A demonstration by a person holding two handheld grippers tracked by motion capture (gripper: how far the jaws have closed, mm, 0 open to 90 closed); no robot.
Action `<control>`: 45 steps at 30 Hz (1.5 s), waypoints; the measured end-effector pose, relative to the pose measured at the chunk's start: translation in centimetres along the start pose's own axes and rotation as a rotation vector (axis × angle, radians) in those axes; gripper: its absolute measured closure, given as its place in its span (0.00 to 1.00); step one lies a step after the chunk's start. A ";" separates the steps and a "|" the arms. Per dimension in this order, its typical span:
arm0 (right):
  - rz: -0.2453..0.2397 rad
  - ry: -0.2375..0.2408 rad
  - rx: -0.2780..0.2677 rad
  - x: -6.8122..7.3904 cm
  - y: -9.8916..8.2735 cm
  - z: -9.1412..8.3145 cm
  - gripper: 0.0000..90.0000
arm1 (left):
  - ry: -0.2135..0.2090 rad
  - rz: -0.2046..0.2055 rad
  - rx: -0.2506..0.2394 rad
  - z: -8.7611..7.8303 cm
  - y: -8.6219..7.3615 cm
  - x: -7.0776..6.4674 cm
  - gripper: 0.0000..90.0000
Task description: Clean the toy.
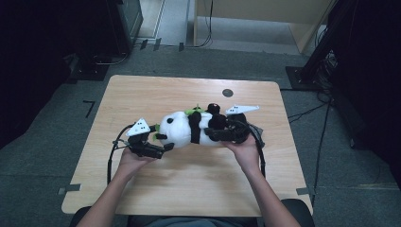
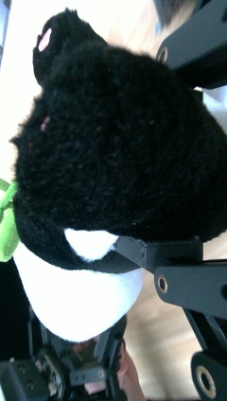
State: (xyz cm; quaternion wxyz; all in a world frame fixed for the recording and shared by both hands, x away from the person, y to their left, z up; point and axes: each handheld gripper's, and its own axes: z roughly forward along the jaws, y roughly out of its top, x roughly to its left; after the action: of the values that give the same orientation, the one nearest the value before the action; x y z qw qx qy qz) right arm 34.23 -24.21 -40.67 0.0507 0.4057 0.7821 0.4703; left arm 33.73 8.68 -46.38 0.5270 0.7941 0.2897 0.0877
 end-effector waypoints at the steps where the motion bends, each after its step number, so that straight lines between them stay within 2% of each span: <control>1: 0.002 0.011 0.005 0.2 0.0 0.1 0.52 | 0.008 0.004 0.001 0.1 0.0 -0.1 0.00; 5: 0.018 0.022 0.003 0.5 0.1 0.2 0.52 | 0.006 -0.019 -0.005 0.2 0.0 0.0 0.00; 7: 0.027 0.024 -0.001 0.6 0.1 0.2 0.52 | 0.029 -0.003 0.001 0.4 0.1 -0.2 0.00; 9: 0.014 0.005 0.007 0.8 0.0 0.4 0.52 | 0.056 0.012 0.022 0.4 0.1 -0.4 0.12; 13: -0.012 -0.029 0.010 0.8 -0.1 0.7 0.48 | 0.080 -0.017 0.036 0.2 0.4 -0.7 0.37; 14: -0.016 -0.035 0.014 0.8 -0.1 0.7 0.48 | 0.077 -0.016 0.036 0.0 0.6 -0.7 0.43; 16: -0.029 -0.038 0.004 0.8 -0.2 0.6 0.41 | 0.058 -0.045 0.028 -0.4 0.8 -0.6 0.52; 19: -0.035 -0.015 -0.027 0.4 -0.2 0.5 0.32 | 0.030 -0.092 0.010 -0.9 1.1 -0.1 0.58; 21: -0.063 0.003 -0.047 0.2 -0.2 0.4 0.28 | 0.018 -0.125 0.006 -1.2 1.2 0.3 0.59; 24: -0.066 0.007 -0.064 0.0 -0.4 0.0 0.24 | 0.018 -0.170 0.017 -1.7 1.3 1.0 0.60; 25: -0.070 0.008 -0.066 -0.1 -0.5 0.0 0.20 | 0.025 -0.180 0.011 -1.8 1.4 1.2 0.60; 27: -0.112 0.014 -0.056 -0.3 -0.9 -0.1 0.17 | 0.028 -0.203 0.007 -2.4 1.6 1.7 0.60; 30: -0.139 -0.009 -0.069 -0.6 -1.6 0.0 0.15 | 0.007 -0.226 0.005 -2.8 1.9 1.9 0.59; 33: -0.168 0.024 -0.086 -0.7 -2.0 0.7 0.14 | -0.030 -0.243 0.012 -2.8 2.2 1.8 0.58; 35: -0.187 0.045 -0.089 -0.6 -2.1 1.2 0.11 | -0.036 -0.242 0.011 -2.8 2.4 1.5 0.58; 37: -0.184 0.085 -0.088 -0.7 -2.3 1.7 0.09 | -0.057 -0.247 0.012 -2.8 2.6 1.4 0.58; 39: -0.201 0.100 -0.080 -0.7 -2.5 2.1 0.05 | -0.088 -0.268 0.022 -2.6 2.7 1.3 0.57; 42: -0.216 0.057 -0.052 -0.5 -2.6 2.6 0.07 | -0.146 -0.312 0.055 -2.0 2.7 1.5 0.56; 43: -0.227 0.026 -0.039 -0.3 -2.7 2.8 0.11 | -0.146 -0.316 0.065 -1.9 2.6 1.4 0.56; 45: -0.238 -0.005 -0.018 -0.2 -2.9 3.0 0.24 | -0.129 -0.302 0.079 -1.6 2.6 1.2 0.55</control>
State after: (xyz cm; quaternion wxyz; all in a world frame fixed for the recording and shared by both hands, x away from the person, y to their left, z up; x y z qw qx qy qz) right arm 34.05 -22.99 -44.63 0.1114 0.3108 0.8204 0.4669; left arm 34.92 9.88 -43.62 0.5201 0.7657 0.3743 -0.0550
